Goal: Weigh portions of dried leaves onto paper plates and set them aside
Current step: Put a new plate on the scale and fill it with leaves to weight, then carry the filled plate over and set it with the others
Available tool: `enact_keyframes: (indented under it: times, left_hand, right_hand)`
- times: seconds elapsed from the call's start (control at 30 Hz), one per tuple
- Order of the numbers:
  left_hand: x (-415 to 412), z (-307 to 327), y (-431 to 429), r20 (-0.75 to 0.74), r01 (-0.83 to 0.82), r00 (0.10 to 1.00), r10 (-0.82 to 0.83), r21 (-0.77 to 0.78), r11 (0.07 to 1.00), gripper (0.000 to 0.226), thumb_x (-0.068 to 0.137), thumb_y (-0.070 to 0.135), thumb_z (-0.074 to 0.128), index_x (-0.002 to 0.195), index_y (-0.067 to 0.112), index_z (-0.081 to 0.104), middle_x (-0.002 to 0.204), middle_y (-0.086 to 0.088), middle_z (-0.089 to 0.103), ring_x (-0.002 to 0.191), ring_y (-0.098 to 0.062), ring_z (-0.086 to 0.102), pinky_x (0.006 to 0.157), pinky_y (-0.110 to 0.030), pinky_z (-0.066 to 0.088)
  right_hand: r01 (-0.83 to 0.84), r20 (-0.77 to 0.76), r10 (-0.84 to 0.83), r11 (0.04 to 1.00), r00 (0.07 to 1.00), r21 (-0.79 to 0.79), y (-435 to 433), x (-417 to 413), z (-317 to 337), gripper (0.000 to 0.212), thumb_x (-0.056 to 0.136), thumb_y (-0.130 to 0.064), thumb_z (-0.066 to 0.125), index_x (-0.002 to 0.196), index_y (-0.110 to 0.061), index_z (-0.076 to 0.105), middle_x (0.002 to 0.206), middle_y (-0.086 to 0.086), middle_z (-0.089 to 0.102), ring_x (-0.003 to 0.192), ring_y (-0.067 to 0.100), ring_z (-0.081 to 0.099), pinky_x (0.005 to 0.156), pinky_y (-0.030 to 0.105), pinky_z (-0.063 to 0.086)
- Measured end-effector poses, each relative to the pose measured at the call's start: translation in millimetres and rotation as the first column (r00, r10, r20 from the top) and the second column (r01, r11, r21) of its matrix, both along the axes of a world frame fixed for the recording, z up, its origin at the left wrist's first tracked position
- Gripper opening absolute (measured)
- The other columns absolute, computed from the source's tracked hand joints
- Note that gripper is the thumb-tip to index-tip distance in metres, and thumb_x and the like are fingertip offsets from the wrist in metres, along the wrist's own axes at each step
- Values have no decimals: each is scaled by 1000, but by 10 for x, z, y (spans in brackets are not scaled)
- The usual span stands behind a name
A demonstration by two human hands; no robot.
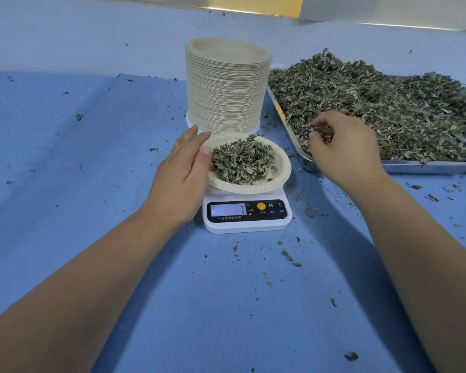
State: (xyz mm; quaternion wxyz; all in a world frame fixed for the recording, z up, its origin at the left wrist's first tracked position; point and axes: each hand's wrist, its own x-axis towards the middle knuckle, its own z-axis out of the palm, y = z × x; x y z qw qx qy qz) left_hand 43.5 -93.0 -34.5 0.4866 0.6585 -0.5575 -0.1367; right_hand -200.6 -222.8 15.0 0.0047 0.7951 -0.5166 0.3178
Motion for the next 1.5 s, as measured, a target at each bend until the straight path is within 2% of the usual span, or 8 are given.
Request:
enact_keyframes:
  times: [0.23,0.47,0.57,0.67,0.8,1.03,1.27,1.5]
  left_hand:
    - [48,55,-49,-303,-45,950,71,92,995,46,107,48,34,153,47,34,134,42,37,120,18,38,100,-16,23]
    - [22,60,-94,-487,52,873,39,173,984,61,93,62,36,149,38,46,149,23,47,133,0,44,116,-32,27]
    - [-5,193,-66,-641,17,763,82,147,989,41,99,48,43,120,27,70,126,3,71,119,-18,65,113,-43,43]
    - [48,313,-15,-790,-90,600,124,87,992,45,101,25,48,62,22,70,69,3,69,70,-16,68,83,-38,51]
    - [323,468,112,-917,-214,371,147,69,974,24,100,9,48,77,14,52,50,1,52,49,-16,56,71,-35,51]
    - [1146,547,714,-929,-372,314,195,69,926,8,98,7,45,96,10,52,77,-9,56,77,-24,60,92,-48,55]
    - [2254,481,1481,-835,-611,295,465,209,763,17,95,13,45,78,17,47,51,2,50,46,-16,52,56,-23,48]
    - [3564,404,1902,-655,-746,313,688,278,605,16,94,20,44,79,19,48,84,-6,55,84,-23,51,78,-38,43]
  right_hand:
    - [-202,-185,205,979,961,36,461,160,-48,30,103,-35,46,119,-17,63,83,-9,56,98,28,55,94,45,43]
    - [-274,-32,285,941,958,200,532,228,-124,32,105,-39,42,124,-22,60,97,-2,65,106,25,56,97,47,44]
    - [-316,51,313,921,948,228,577,279,-127,27,103,-44,46,117,-28,62,100,7,68,100,22,58,89,40,45]
    - [-413,197,368,863,909,292,668,405,-105,14,98,-43,53,102,-36,64,101,-13,68,81,2,58,75,29,45]
    - [-543,265,477,774,838,327,790,691,-53,11,90,-37,62,101,-40,64,86,-38,58,62,-15,52,58,9,31]
    - [-665,119,666,682,737,304,1066,1648,33,26,84,-60,67,103,-43,61,118,-19,61,107,2,54,90,24,40]
    - [-776,103,795,543,598,320,1462,3057,-109,29,86,-61,66,102,-38,61,95,-26,56,80,-11,52,71,16,40]
    - [-804,79,834,495,546,331,1772,4610,-340,29,89,-63,61,97,-36,57,96,-12,60,89,15,55,82,37,44]
